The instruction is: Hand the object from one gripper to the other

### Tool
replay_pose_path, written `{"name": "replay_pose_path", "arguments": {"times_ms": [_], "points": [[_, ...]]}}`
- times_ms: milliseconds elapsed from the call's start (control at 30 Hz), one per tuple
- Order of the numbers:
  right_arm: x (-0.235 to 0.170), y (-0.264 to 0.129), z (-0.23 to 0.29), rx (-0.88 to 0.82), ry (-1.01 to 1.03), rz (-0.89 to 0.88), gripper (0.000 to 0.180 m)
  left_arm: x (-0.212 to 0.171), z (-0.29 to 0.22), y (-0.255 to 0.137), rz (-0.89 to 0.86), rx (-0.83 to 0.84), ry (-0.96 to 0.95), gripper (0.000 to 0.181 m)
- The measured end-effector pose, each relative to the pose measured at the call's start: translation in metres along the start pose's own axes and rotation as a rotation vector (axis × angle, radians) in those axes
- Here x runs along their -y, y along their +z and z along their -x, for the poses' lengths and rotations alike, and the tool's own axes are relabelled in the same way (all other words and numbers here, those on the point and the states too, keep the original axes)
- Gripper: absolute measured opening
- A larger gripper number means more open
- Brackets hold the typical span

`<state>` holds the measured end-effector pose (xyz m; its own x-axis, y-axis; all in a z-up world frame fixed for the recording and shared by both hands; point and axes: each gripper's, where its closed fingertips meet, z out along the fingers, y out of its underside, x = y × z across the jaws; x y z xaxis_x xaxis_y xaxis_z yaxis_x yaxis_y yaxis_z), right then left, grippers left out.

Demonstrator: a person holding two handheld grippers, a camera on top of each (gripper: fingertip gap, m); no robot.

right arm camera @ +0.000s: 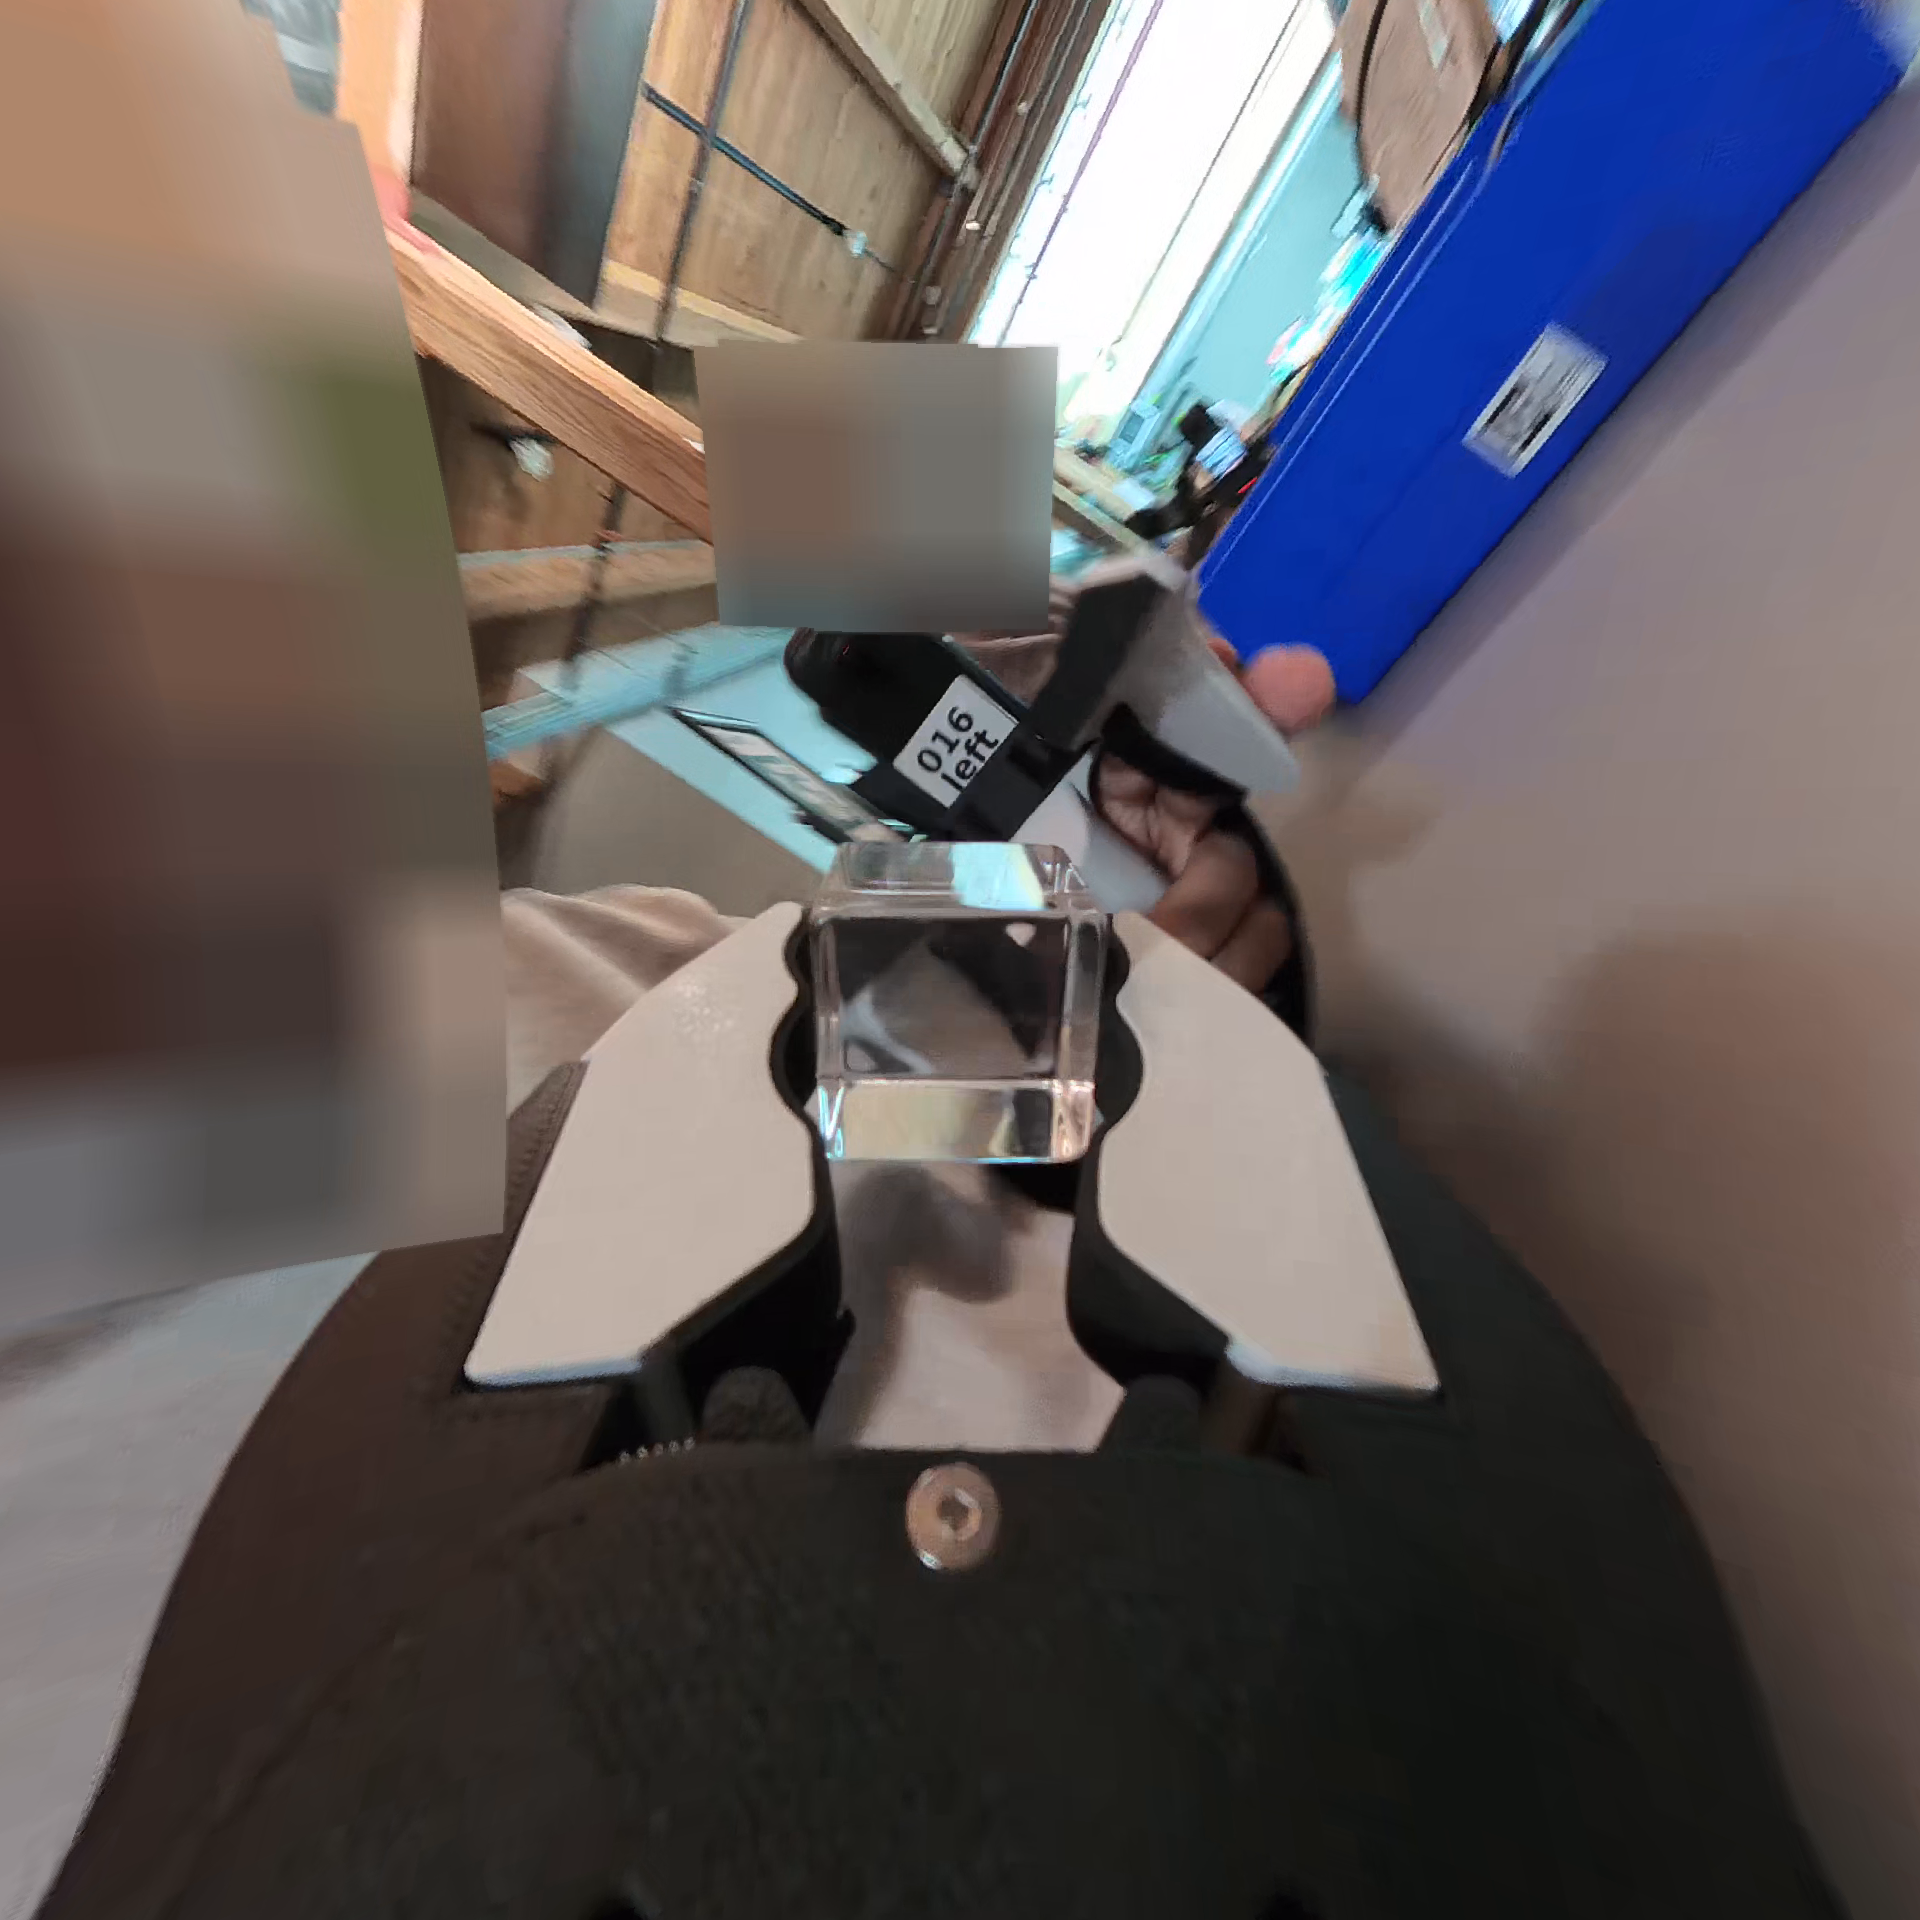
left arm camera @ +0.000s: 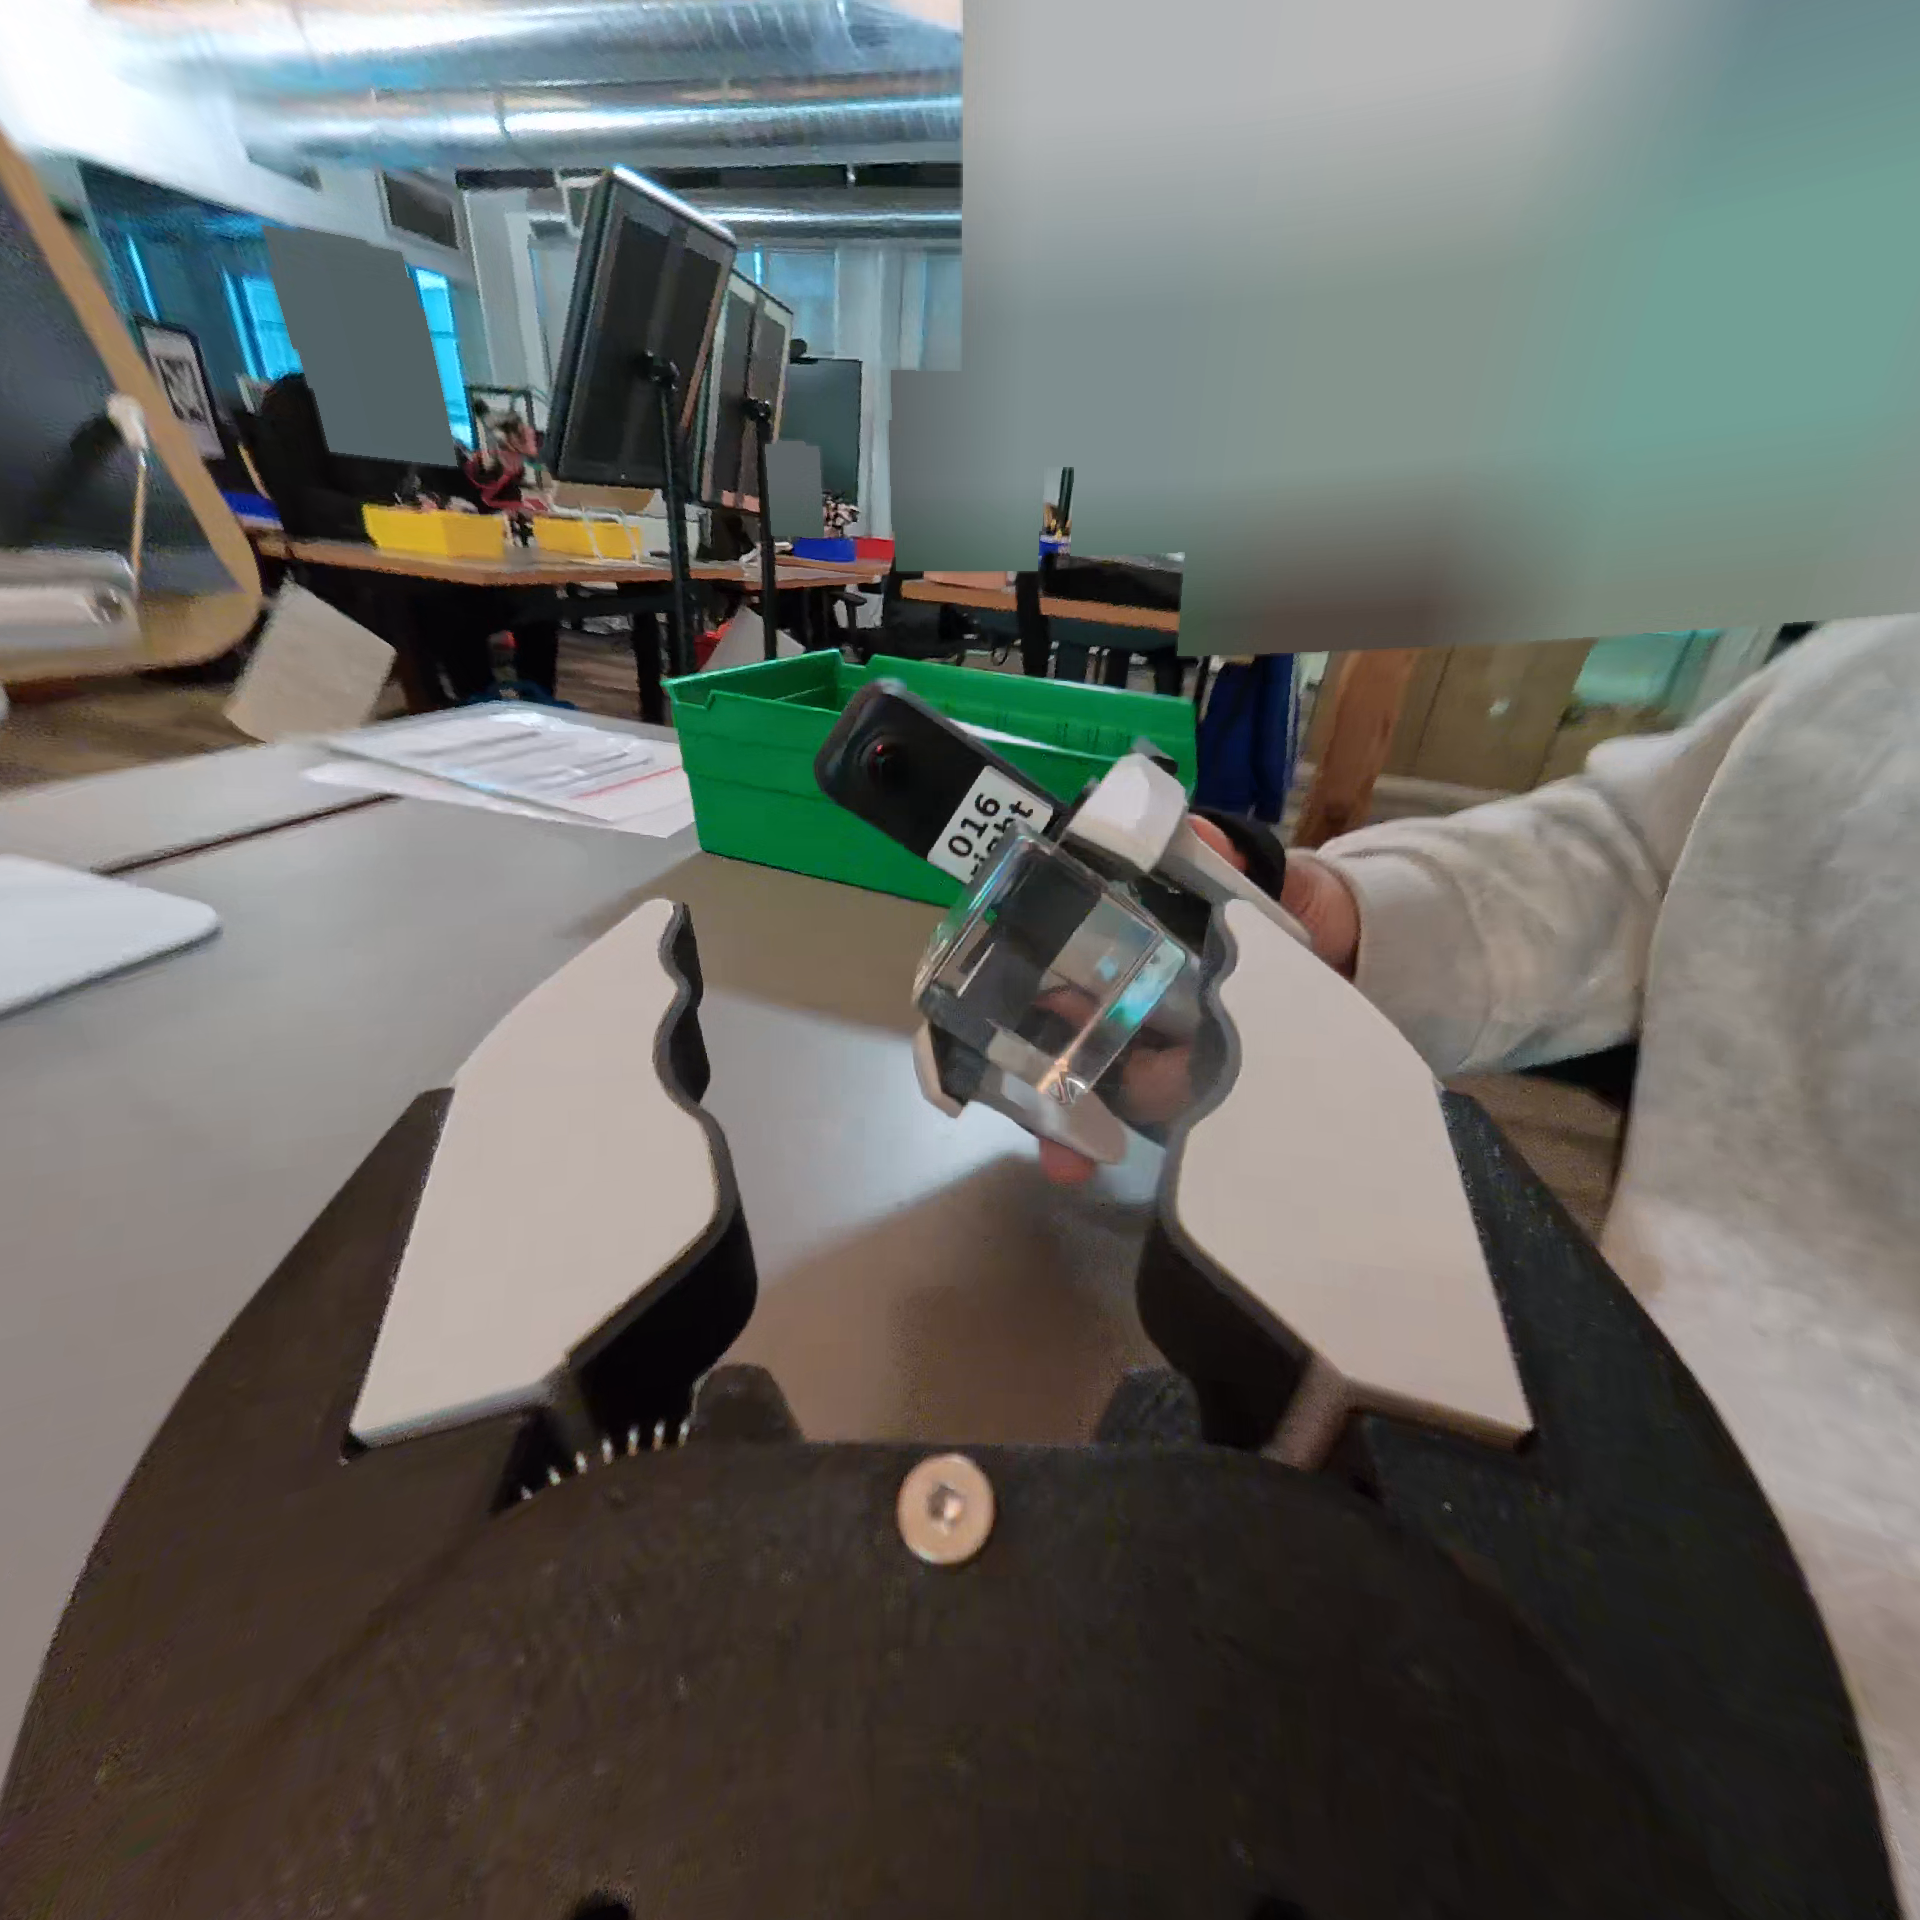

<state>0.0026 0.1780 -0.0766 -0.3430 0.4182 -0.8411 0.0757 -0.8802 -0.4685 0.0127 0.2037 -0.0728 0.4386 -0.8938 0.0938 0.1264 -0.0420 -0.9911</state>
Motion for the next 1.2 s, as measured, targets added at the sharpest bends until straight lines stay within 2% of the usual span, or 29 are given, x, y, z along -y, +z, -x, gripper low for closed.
{"name": "replay_pose_path", "arguments": {"times_ms": [100, 200, 267, 333, 433, 500, 600, 733, 900, 1200], "points": [[0.007, -0.007, -0.001, -0.076, -0.193, -0.002, 0.051, 0.0, 0.008, -0.001, -0.034, -0.026, -0.17, 0.093], [0.012, -0.011, 0.003, -0.152, -0.472, 0.012, 0.05, -0.001, 0.012, -0.002, -0.055, -0.056, -0.295, 0.092], [0.013, -0.013, 0.006, -0.208, -0.673, 0.049, 0.016, -0.003, 0.011, -0.001, -0.056, -0.082, -0.358, 0.091], [0.017, -0.018, 0.002, -0.303, -0.766, 0.072, 0.0, -0.008, 0.007, 0.001, -0.037, -0.129, -0.43, 0.089], [0.024, -0.027, -0.012, -0.406, -0.771, 0.095, 0.0, -0.015, 0.005, 0.005, -0.011, -0.146, -0.5, 0.087], [0.034, -0.038, -0.023, -0.496, -0.775, 0.079, 0.0, -0.028, 0.011, 0.007, 0.059, -0.081, -0.493, 0.082], [0.047, -0.051, -0.031, -0.565, -0.768, 0.051, 0.0, -0.034, 0.011, 0.007, 0.104, -0.083, -0.488, 0.082], [0.056, -0.057, -0.032, -0.575, -0.776, 0.003, 0.004, -0.037, 0.011, 0.008, 0.108, -0.085, -0.53, 0.079], [0.057, -0.061, -0.042, -0.637, -0.832, 0.03, 0.011, -0.043, 0.007, 0.01, 0.142, -0.092, -0.531, 0.078], [0.066, -0.062, -0.025, -0.611, -0.871, -0.026, 0.019, -0.045, 0.001, 0.012, 0.168, -0.115, -0.501, 0.076]]}}
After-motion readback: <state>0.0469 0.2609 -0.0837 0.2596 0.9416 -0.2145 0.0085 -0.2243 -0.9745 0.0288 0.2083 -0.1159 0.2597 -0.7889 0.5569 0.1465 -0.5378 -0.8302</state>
